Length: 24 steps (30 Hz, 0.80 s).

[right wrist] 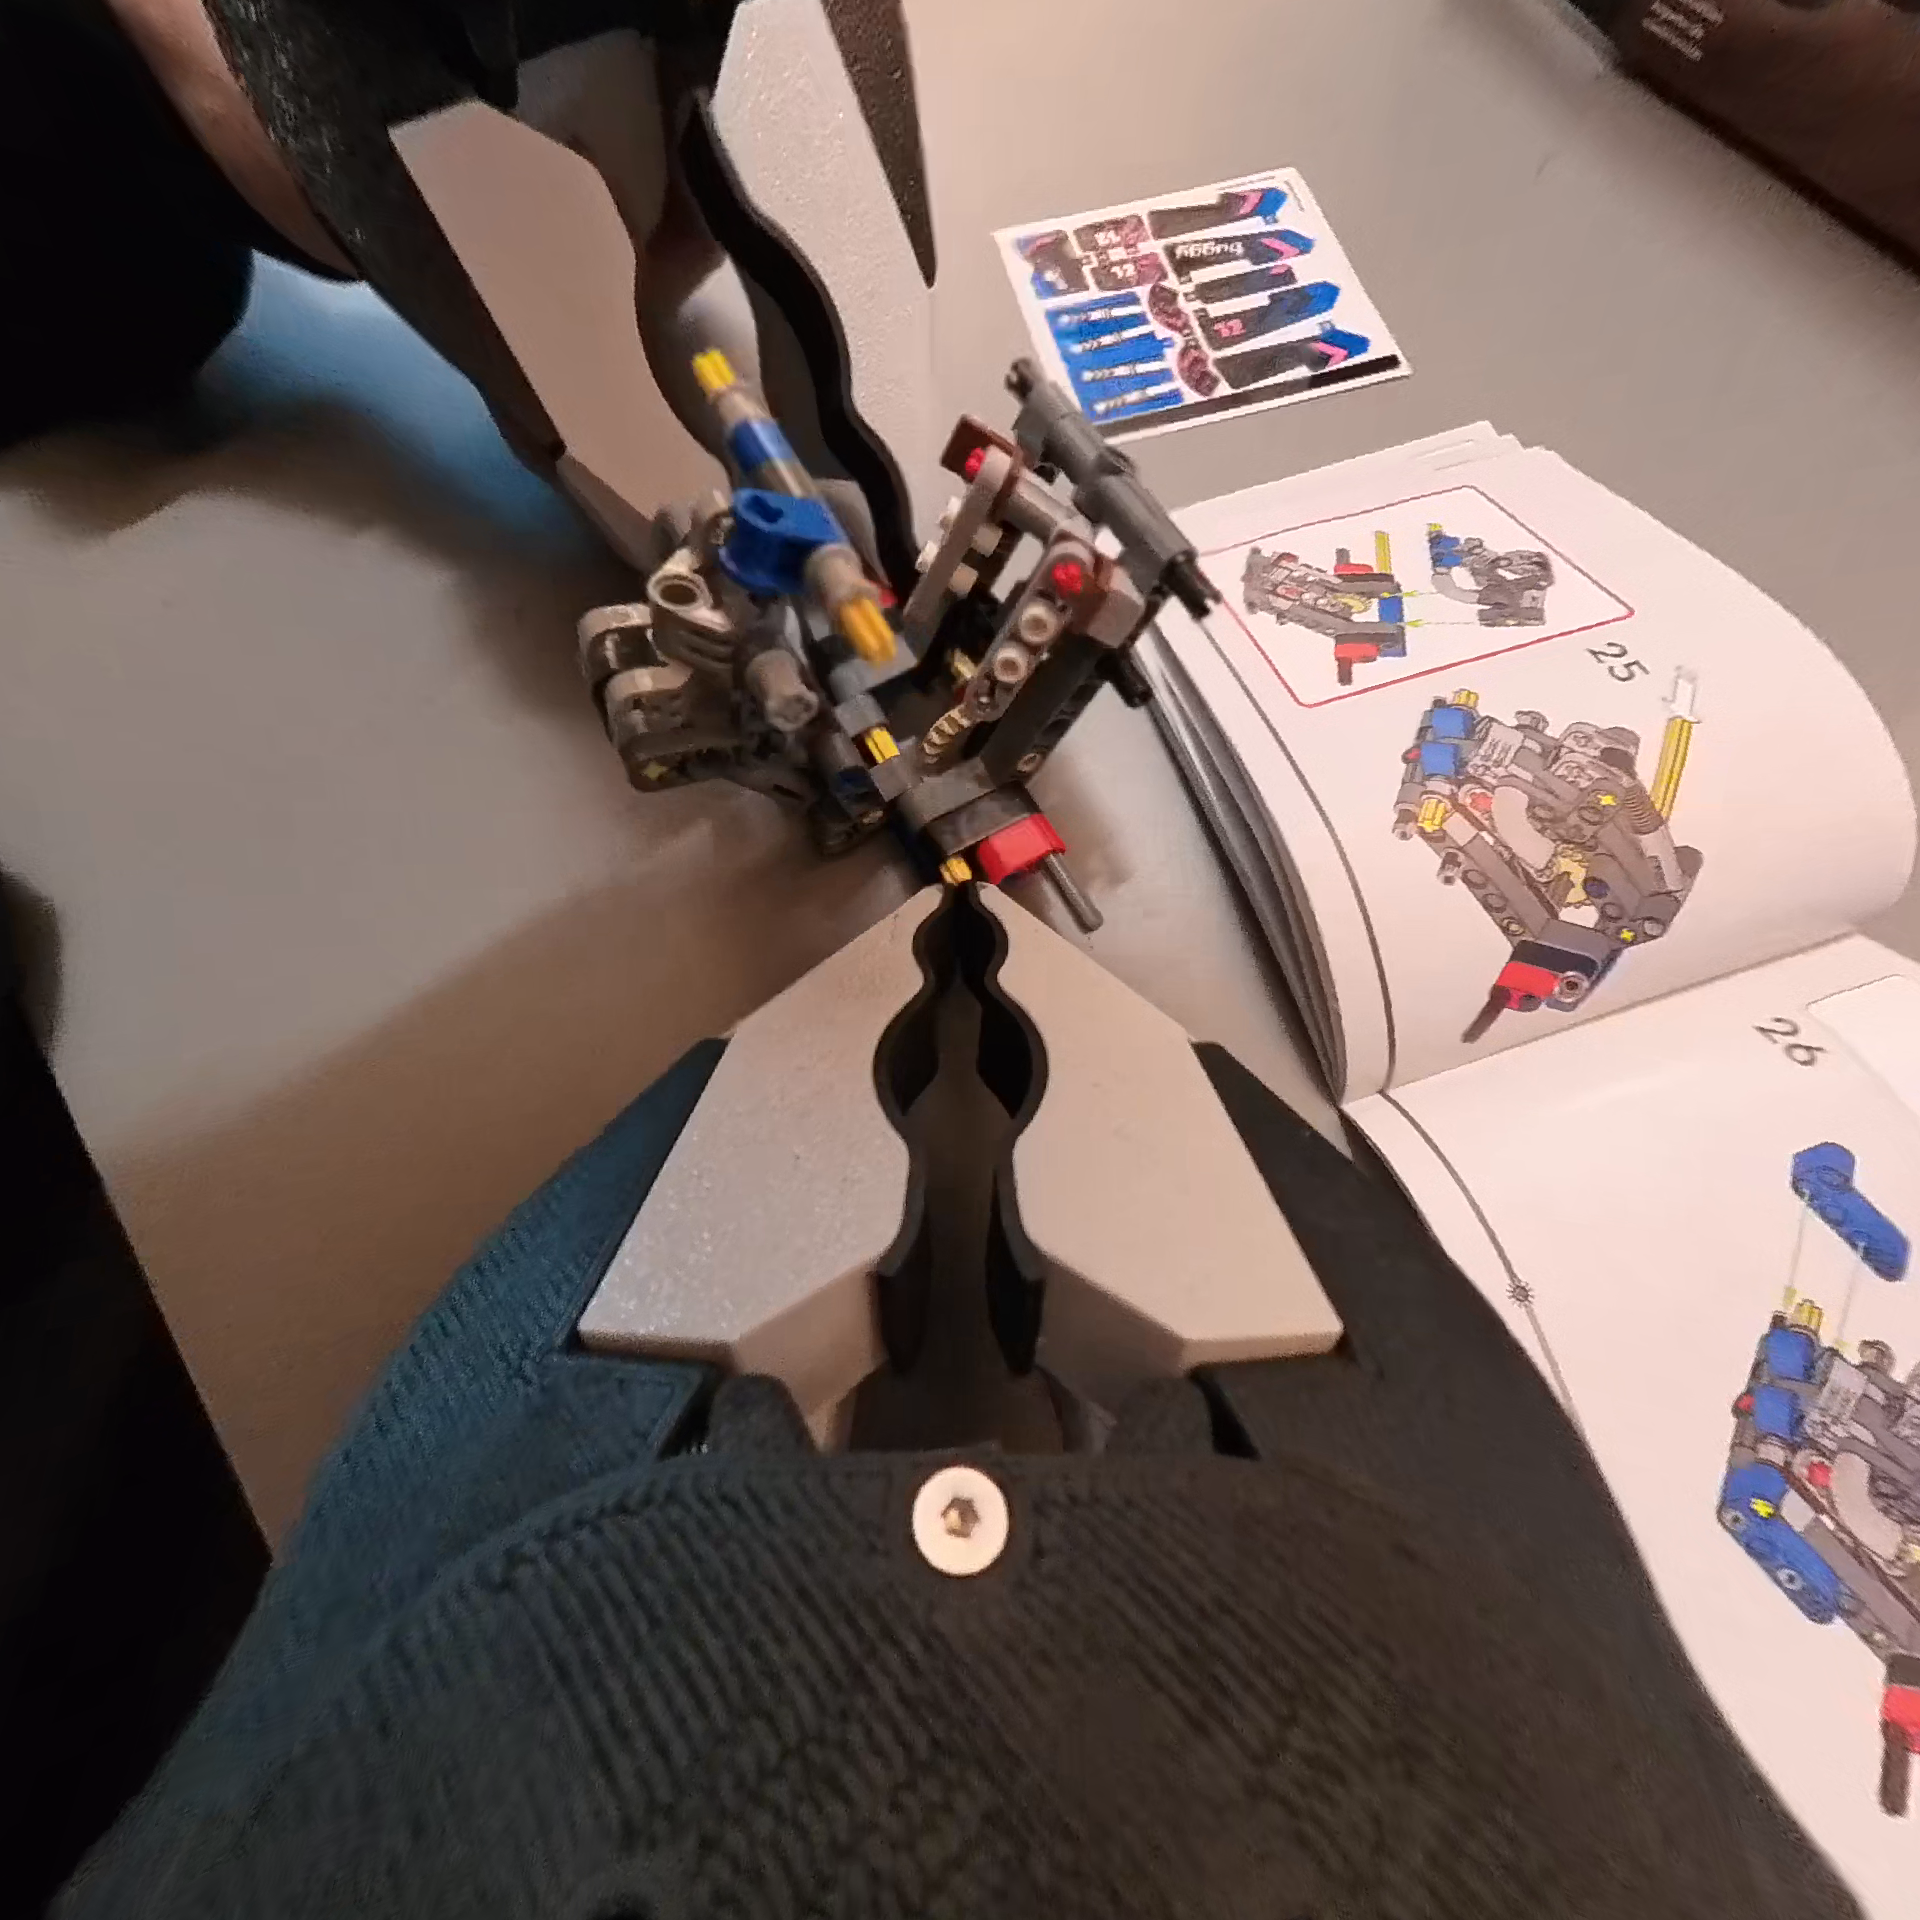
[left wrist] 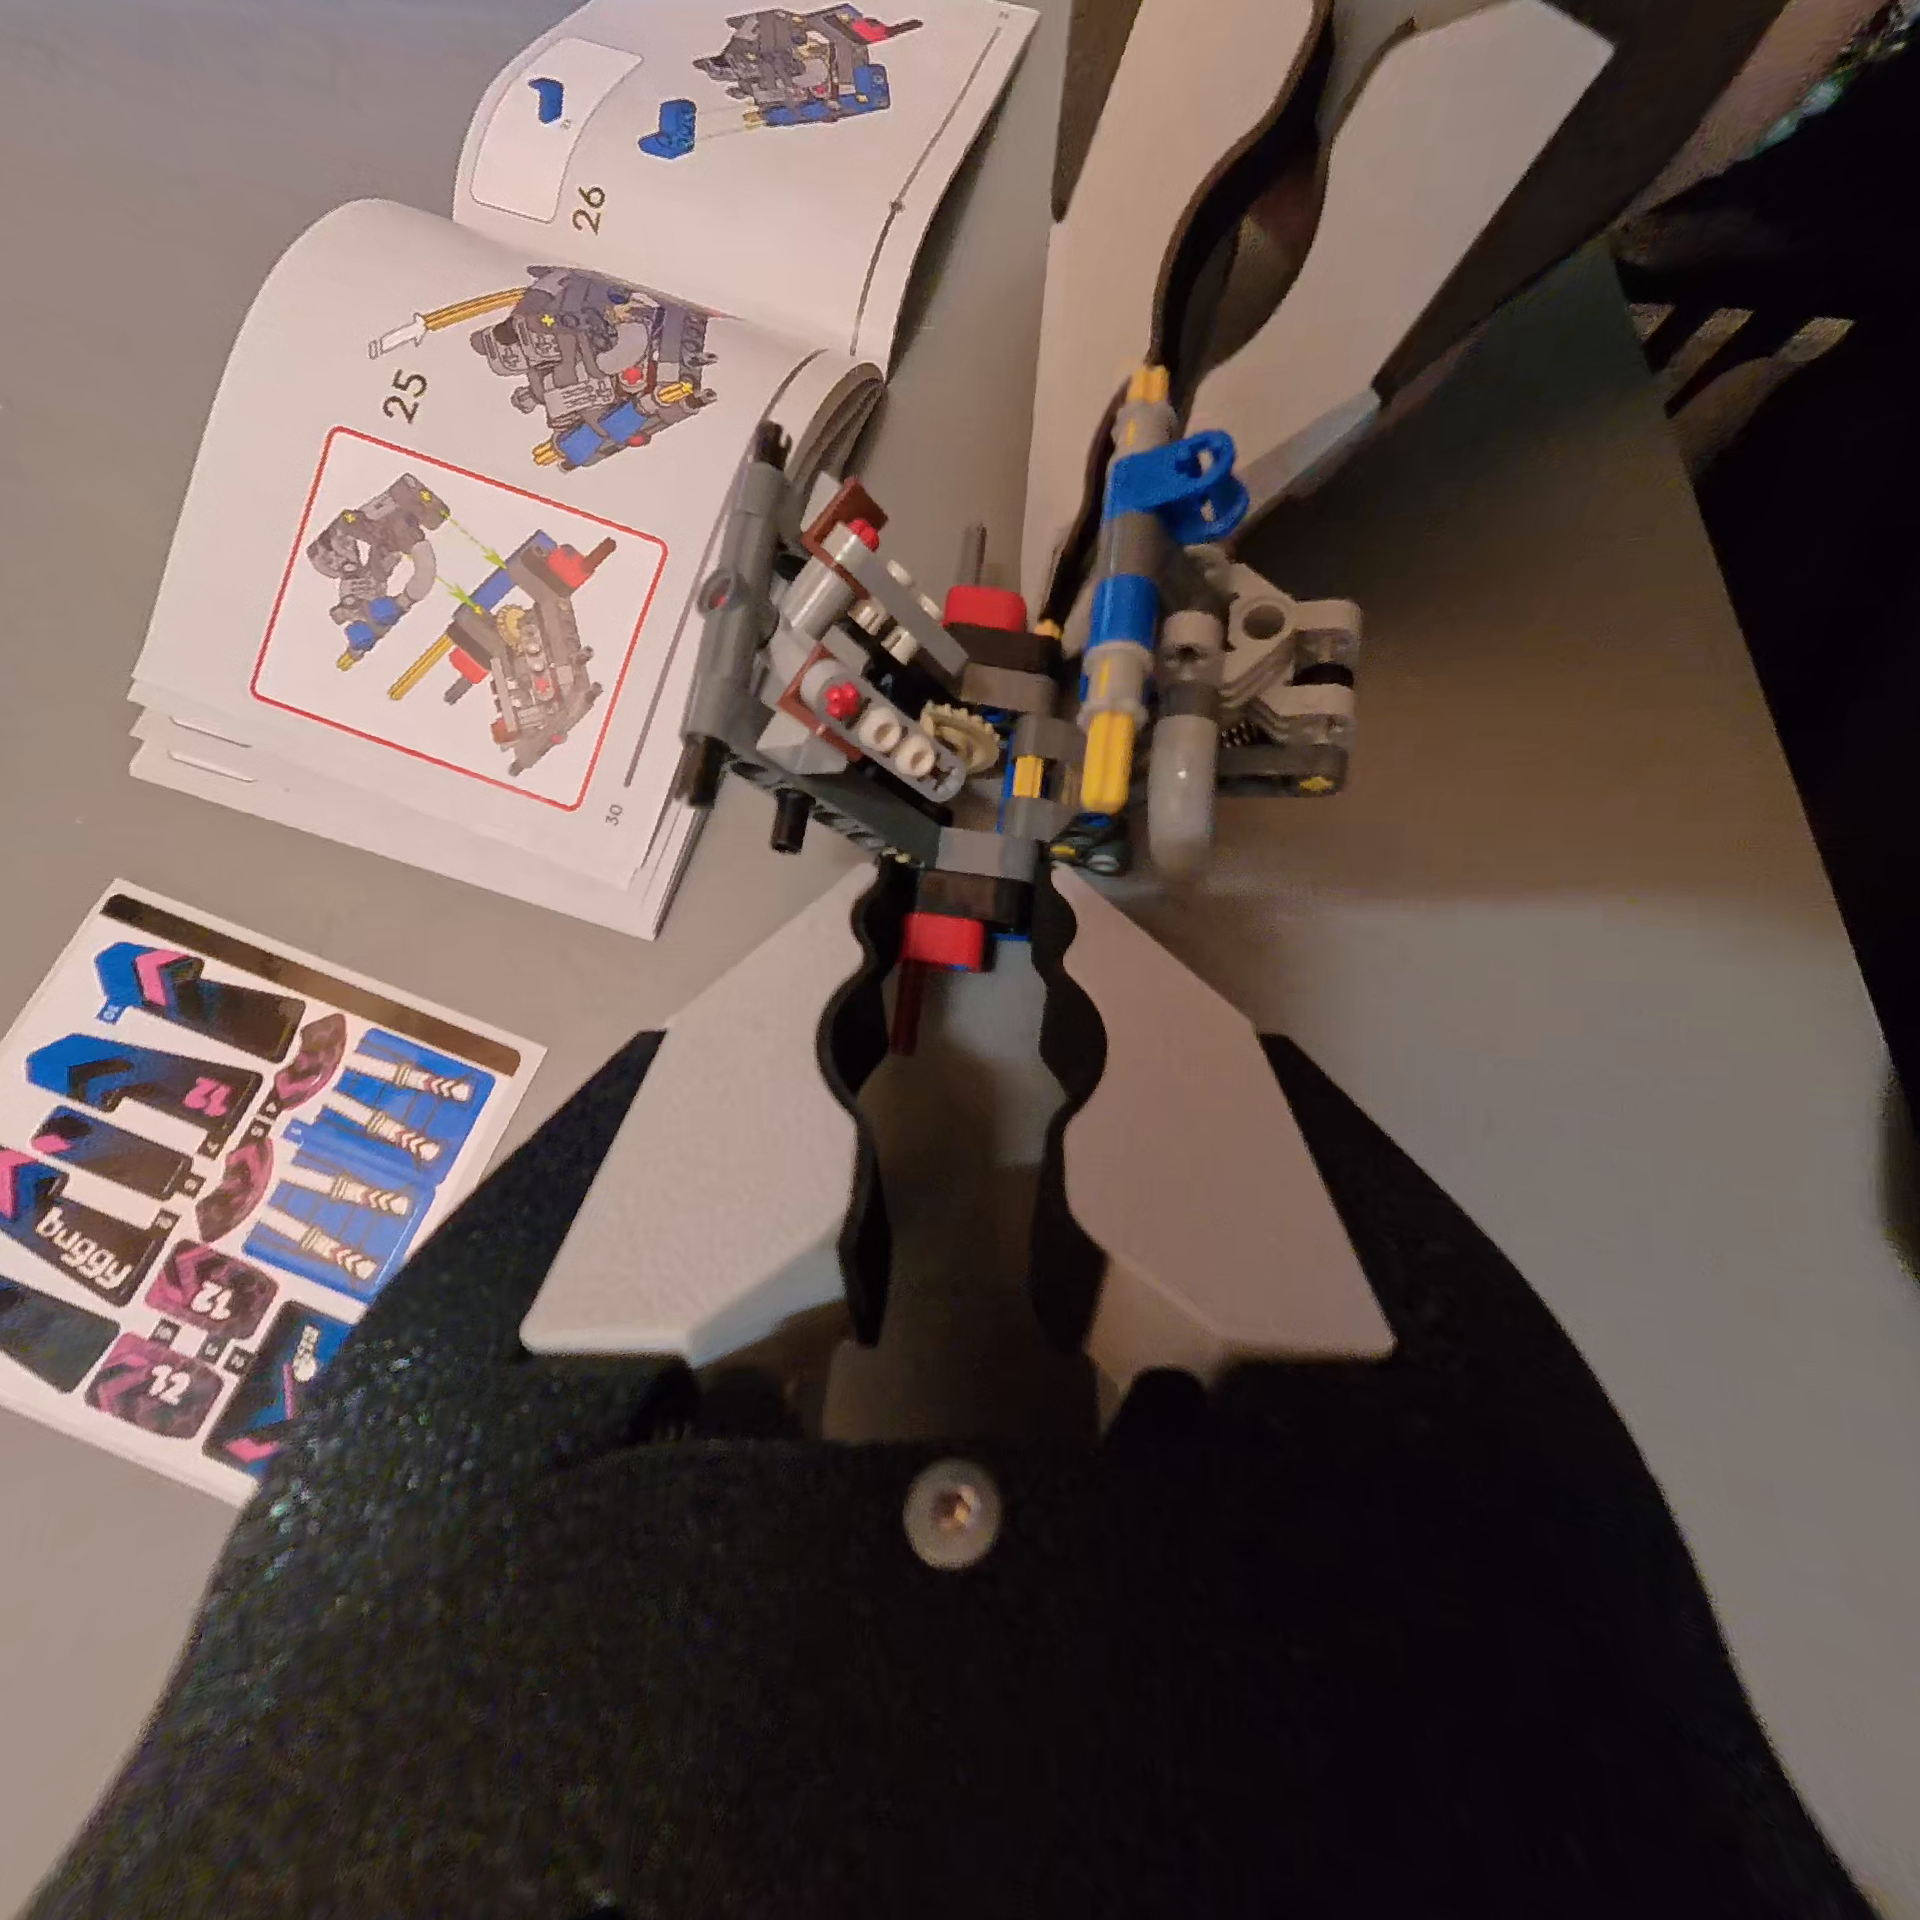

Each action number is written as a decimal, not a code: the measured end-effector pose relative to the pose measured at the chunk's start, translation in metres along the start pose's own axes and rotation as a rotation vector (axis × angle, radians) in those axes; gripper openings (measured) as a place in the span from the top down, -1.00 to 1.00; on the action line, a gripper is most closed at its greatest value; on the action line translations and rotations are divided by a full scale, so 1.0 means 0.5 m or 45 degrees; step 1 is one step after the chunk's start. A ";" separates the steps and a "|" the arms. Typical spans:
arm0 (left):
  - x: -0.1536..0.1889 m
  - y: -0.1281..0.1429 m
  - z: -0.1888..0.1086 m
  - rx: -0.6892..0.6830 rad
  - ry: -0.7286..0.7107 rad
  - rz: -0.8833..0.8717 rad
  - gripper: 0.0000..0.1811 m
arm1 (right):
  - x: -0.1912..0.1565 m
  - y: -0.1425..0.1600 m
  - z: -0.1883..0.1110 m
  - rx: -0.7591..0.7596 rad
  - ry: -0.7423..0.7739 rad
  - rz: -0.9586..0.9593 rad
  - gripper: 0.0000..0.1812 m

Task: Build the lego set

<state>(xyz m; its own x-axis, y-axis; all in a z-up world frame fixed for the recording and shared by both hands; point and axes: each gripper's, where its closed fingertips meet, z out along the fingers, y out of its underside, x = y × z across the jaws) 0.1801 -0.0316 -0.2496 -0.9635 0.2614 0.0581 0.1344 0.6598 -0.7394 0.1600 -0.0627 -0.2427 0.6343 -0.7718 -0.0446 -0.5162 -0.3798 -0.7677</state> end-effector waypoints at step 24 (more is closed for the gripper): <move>0.006 -0.001 0.002 0.002 0.014 0.011 0.74 | 0.002 0.002 -0.014 0.033 -0.023 0.074 1.00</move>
<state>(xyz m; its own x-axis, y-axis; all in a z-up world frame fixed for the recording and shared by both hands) 0.1769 -0.0319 -0.2496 -0.9596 0.2750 0.0588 0.1426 0.6560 -0.7412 0.1560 -0.0674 -0.2393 0.6140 -0.7829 -0.1006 -0.5376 -0.3215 -0.7795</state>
